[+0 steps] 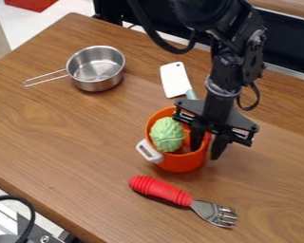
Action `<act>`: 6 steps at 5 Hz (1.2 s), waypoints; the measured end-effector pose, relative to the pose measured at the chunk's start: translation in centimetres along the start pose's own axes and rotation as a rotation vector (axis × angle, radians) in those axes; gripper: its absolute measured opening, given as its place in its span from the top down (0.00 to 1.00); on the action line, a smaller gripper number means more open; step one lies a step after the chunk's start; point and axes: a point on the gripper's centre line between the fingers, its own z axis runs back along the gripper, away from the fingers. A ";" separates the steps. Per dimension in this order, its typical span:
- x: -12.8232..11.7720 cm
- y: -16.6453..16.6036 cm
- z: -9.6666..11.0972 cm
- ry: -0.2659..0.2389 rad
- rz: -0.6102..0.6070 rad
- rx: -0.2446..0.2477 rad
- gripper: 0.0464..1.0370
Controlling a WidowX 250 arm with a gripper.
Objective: The robot arm move the orange pot in the middle of the knives and the fork
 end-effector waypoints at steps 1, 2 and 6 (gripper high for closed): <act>-0.2 0.3 0.3 0.026 0.012 -0.033 0.31; 0.3 0.3 1.6 -0.002 0.014 -0.075 0.06; 7.0 3.0 6.2 -0.149 0.132 -0.224 0.04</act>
